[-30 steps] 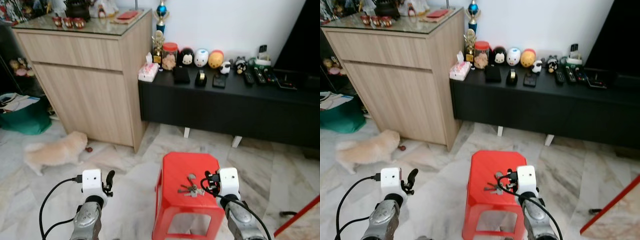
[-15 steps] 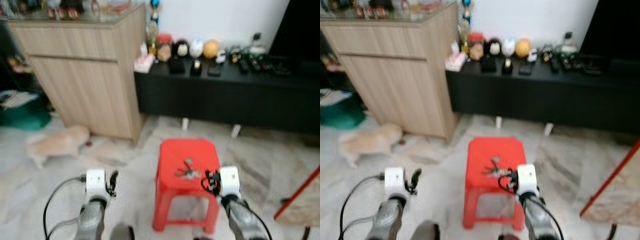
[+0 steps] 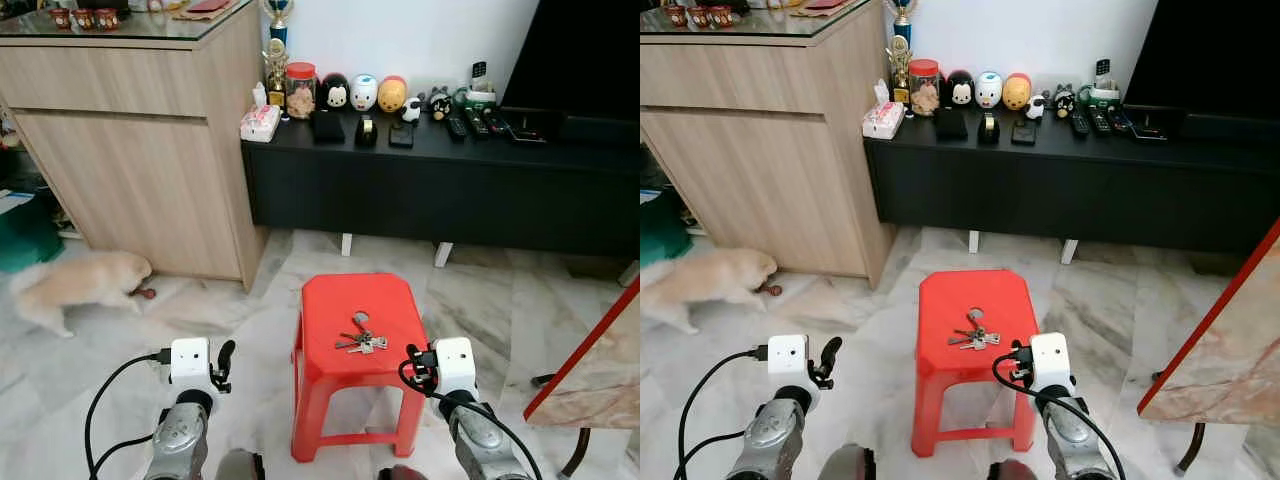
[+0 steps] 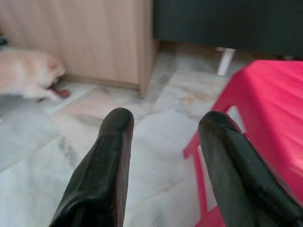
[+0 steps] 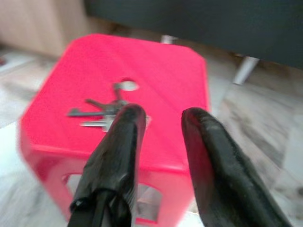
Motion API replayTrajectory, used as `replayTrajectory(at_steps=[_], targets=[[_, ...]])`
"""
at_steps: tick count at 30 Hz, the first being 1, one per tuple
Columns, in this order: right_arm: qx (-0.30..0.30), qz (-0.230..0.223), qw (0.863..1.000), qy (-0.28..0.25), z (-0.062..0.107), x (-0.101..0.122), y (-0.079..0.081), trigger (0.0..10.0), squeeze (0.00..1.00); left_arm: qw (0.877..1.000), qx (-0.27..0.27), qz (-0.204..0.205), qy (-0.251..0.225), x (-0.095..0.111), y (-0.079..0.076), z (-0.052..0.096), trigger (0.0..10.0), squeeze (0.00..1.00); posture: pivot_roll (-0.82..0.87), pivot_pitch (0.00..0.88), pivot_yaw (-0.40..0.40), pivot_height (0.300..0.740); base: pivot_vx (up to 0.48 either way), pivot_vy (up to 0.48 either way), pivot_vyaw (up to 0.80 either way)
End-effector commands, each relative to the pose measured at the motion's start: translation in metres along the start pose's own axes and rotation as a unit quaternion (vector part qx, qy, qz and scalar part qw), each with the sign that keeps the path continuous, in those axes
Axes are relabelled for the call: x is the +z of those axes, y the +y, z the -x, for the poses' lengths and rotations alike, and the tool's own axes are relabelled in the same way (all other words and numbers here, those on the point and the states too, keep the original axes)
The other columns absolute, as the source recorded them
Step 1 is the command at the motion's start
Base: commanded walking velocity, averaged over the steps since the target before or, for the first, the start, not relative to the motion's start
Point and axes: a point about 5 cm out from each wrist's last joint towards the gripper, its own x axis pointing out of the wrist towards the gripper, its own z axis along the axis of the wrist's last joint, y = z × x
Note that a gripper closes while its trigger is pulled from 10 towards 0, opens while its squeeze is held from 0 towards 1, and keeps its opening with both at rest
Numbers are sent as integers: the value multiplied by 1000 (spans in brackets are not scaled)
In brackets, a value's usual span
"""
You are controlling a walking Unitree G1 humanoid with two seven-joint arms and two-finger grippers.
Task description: Hang keys on a hook
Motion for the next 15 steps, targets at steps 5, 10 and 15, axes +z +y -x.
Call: replayTrajectory(at_steps=[5, 10, 15], targets=[[5, 2, 1000, -8, -1, 3, 2, 10000, 0, 1000, 7, 0, 4, 0, 4, 0, 10000, 0, 8, 0, -42, 642, 0, 0, 800], [4, -5, 1000, -4, -1, 2, 3, 10000, 0, 1000, 7, 0, 4, 0, 4, -1, 10000, 0, 8, 0, -41, 642, 0, 0, 480], [-9, -14, 1000, -9, -1, 2, -1, 10000, 0, 1000, 6, 1, 4, 0, 3, -1, 10000, 0, 8, 0, -41, 642, 0, 0, 0]])
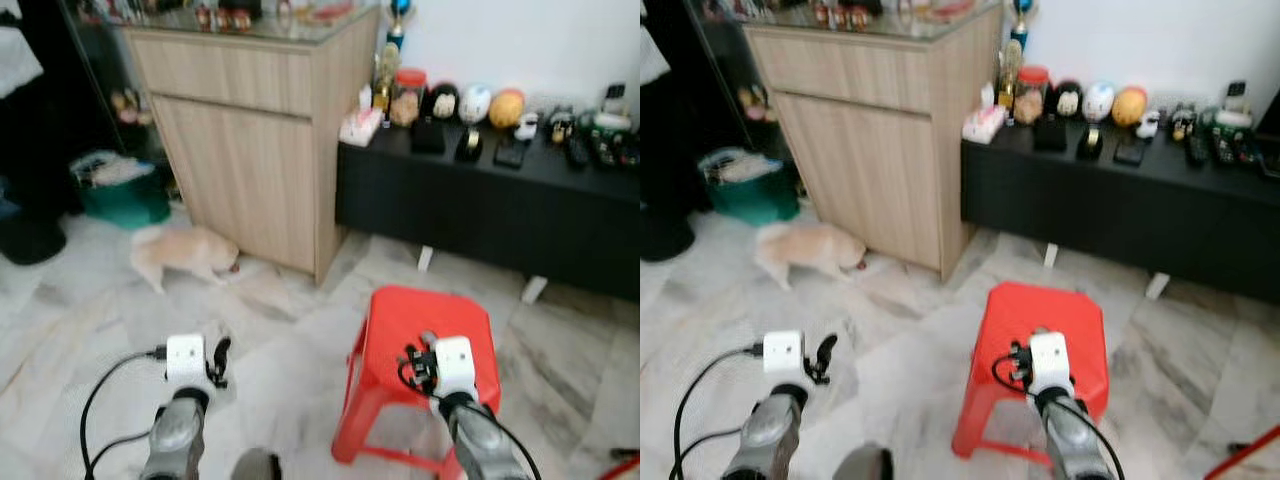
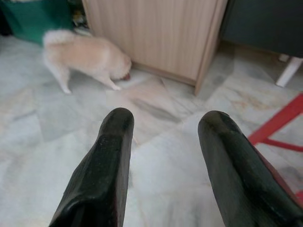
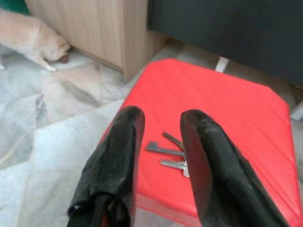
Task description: Hang keys on a hook
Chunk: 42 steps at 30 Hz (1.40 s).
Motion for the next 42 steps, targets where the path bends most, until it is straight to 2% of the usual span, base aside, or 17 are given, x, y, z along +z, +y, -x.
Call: replayTrajectory(at_steps=[1, 4, 6, 8, 14, 20, 28, 42], targets=[[-15, -6, 1000, -3, 1, 0, -5, 10000, 0, 1000, -1, 4, 2, 1, -2, -1, 10000, 0, 8, 0, -41, 642, 0, 0, 0], [-28, 6, 1000, 0, 1, 0, -8, 10000, 0, 1000, -2, 6, 1, 1, -2, -1, 10000, 0, 9, 0, -42, 642, 0, 0, 0], [-60, 14, 998, 8, 0, 0, -14, 10000, 0, 1000, -3, 7, 1, 1, -3, -2, 10000, 0, 9, 0, -41, 642, 0, 0, 0], [-74, 5, 997, 9, 0, 1, -16, 10000, 0, 1000, -5, 7, 1, 1, -3, -2, 10000, 0, 10, 0, -41, 632, 0, 0, 0], [-70, 6, 998, 1, 0, 2, -15, 10000, 0, 1000, -9, 8, -4, 3, -5, -3, 10000, 0, 10, 0, -42, 599, 0, 0, 0], [-81, 1, 997, -8, 1, 3, -16, 10000, 0, 1000, -16, 7, -22, 9, -7, -4, 10000, 0, 7, 0, -40, 599, 0, 0, 0], [-102, -3, 995, -1, 2, 2, -22, 10000, 0, 999, -14, 32, -32, 12, -7, -5, 10000, 0, 12, 0, -42, 599, 0, 0, 0], [-76, 5, 997, -6, 1, 2, -15, 10000, 0, 999, -32, 27, -27, 12, -14, -6, 10000, 0, 9, 0, -38, 599, 0, 0, 0]])
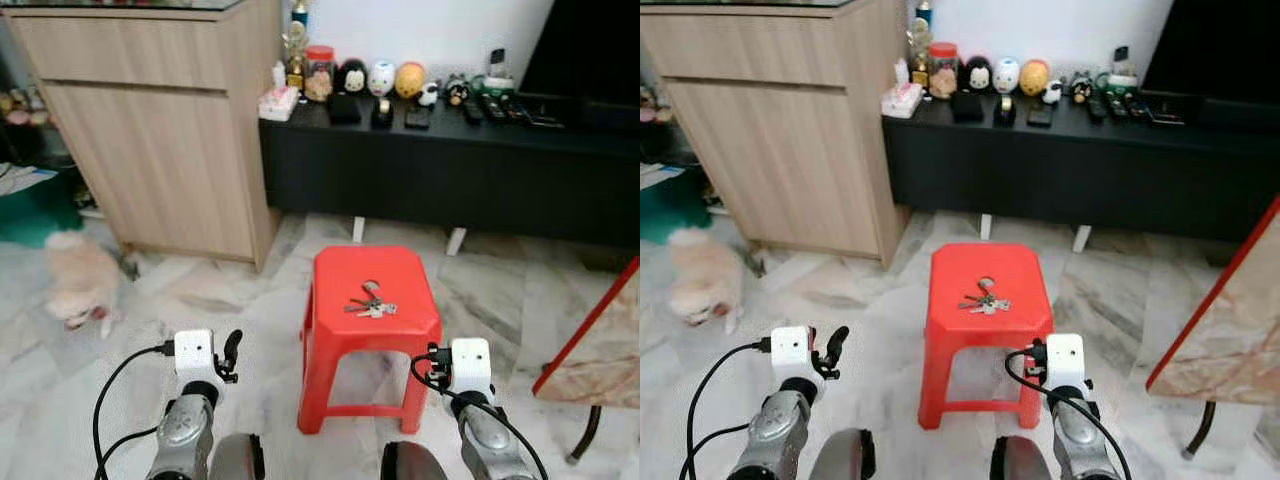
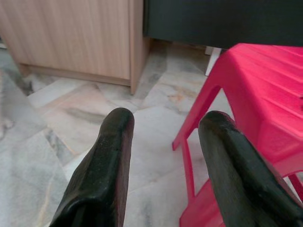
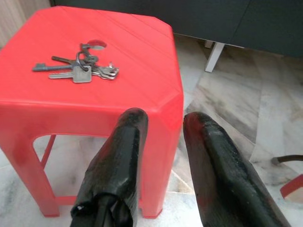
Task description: Hang keys on a hook
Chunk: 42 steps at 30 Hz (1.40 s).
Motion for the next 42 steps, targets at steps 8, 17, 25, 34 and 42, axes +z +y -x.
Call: replayTrajectory(at_steps=[8, 17, 25, 34, 42], targets=[[10, -4, 1000, -6, -2, 3, 4, 10000, 0, 1000, -1, 0, -8, 6, -1, -4, 10000, 0, 9, 0, -37, 599, 275, 0, 359], [16, -2, 1000, -9, -2, 4, 6, 10000, 0, 1000, -2, 1, -8, 7, -2, -5, 10000, 0, 9, 0, -37, 599, 298, 0, 0], [20, -18, 1000, -13, -2, 5, 9, 10000, 0, 1000, -1, 1, -10, 8, -2, -5, 10000, 0, 9, 0, -37, 599, 298, 0, 485], [7, -19, 1000, -19, -3, 7, 3, 10000, 0, 1000, -2, -2, -10, 8, -2, -5, 10000, 0, 10, 0, -38, 599, 301, 0, 0], [-30, -25, 999, -7, -2, 4, -8, 10000, 0, 1000, -3, -3, -9, 7, -2, -5, 10000, 0, 10, 0, -38, 599, 143, 0, 0]])
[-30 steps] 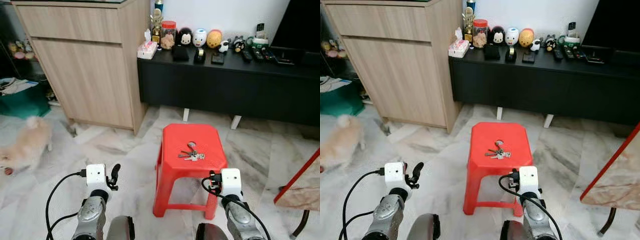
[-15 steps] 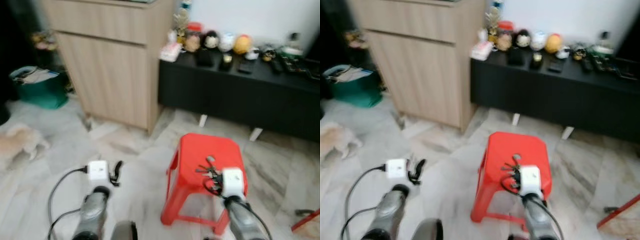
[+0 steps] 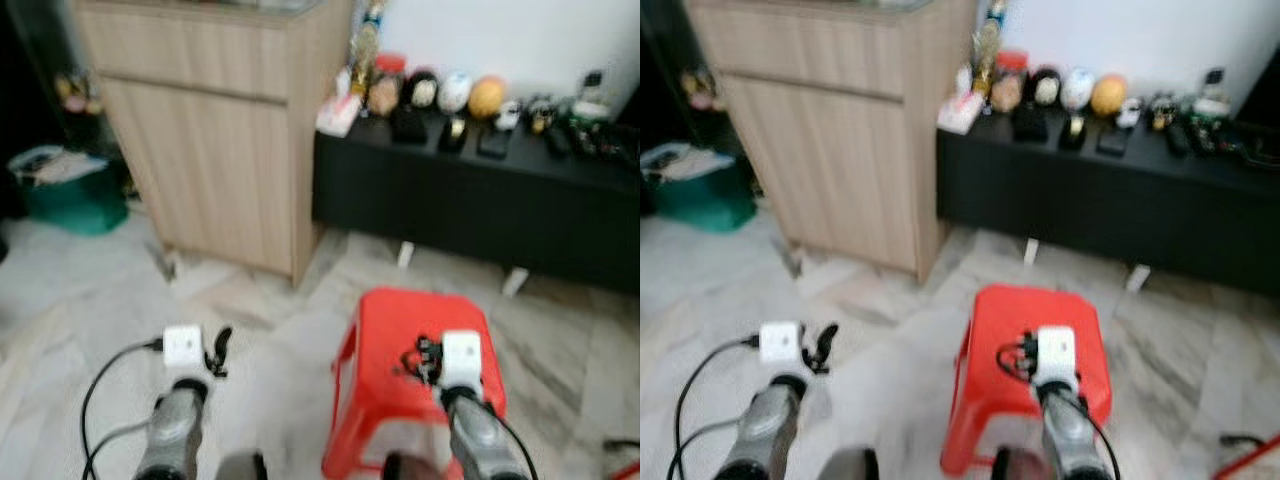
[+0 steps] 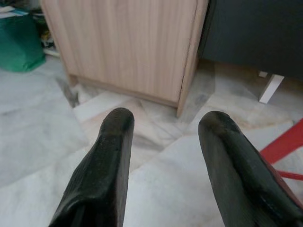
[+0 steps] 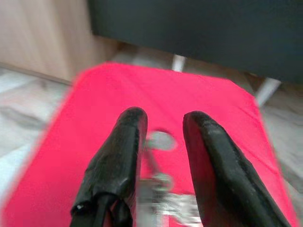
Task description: Hang keys on a hook
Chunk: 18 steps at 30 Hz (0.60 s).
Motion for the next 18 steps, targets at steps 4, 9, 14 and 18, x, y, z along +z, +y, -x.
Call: replayTrajectory(at_steps=[4, 9, 14, 18], targets=[[-28, -12, 999, 30, 2, -8, -12, 10000, 0, 1000, -13, 5, 10, -5, -8, 2, 10000, 0, 10, 0, -38, 599, 0, 0, 0], [1, 23, 998, 58, 0, -11, -9, 10000, 0, 1000, -17, 4, 10, -5, -9, 2, 10000, 0, 13, 0, -39, 599, 0, 0, 0], [47, 39, 996, 72, -5, -6, -3, 10000, 0, 1000, -20, 2, 9, -5, -10, 2, 10000, 0, 11, 0, -40, 599, 0, 0, 0], [74, 62, 991, 96, -8, -6, 0, 10000, 0, 1000, -23, 2, 7, -5, -12, 3, 10000, 0, 18, 3, -42, 599, 0, 0, 0]])
